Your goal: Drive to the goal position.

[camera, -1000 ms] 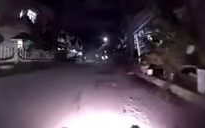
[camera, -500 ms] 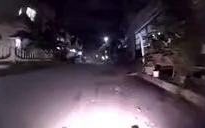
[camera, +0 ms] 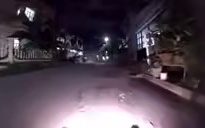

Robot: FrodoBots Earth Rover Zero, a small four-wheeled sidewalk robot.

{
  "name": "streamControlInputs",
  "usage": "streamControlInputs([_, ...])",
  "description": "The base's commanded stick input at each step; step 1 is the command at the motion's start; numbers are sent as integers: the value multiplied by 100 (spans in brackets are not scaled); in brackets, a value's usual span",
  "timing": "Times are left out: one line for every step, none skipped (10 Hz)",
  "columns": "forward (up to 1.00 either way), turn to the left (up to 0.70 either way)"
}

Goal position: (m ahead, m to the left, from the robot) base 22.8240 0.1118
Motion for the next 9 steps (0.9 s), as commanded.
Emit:
streamControlInputs([70, 0])
streamControlInputs([70, -14])
streamControlInputs([70, -25])
streamControlInputs([70, -31])
streamControlInputs([70, 0])
streamControlInputs([70, 0])
streamControlInputs([70, 0])
streamControlInputs([70, 0])
streamControlInputs([70, 0])
